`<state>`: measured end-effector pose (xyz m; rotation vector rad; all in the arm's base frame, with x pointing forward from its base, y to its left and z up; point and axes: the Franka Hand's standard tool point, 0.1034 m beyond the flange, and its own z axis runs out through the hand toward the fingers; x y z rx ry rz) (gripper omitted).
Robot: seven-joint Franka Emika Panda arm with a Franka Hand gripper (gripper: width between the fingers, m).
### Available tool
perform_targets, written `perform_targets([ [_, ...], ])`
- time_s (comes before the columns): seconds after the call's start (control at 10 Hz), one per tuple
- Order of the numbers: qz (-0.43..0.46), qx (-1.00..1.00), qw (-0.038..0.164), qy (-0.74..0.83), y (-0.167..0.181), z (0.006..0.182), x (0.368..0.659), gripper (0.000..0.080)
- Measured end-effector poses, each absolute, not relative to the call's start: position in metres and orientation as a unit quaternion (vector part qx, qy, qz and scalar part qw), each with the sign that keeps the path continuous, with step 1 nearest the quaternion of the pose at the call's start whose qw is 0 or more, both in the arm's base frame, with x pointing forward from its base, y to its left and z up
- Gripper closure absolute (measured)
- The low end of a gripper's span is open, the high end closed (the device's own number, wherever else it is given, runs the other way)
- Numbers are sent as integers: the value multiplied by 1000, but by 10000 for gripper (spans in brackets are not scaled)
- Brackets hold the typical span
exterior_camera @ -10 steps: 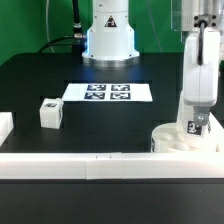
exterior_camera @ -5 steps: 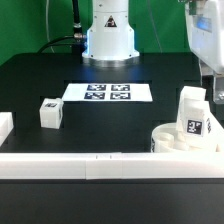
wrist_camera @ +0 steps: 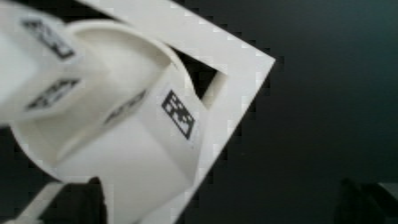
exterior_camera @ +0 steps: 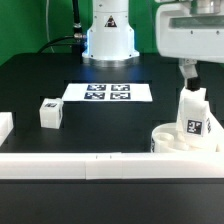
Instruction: Assemble stool
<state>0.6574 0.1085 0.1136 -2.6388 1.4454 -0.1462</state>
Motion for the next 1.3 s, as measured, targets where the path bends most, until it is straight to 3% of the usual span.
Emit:
perform_targets([
  [0.4,-60,-924,58,372,106,112,658,150],
  [0.6,-70,-966,37,248,106,113,658,150],
  [0.9,-88,-993,24,74,107,115,662,150],
  [1.3,-97,-992,-6,-76,101,114,664,150],
])
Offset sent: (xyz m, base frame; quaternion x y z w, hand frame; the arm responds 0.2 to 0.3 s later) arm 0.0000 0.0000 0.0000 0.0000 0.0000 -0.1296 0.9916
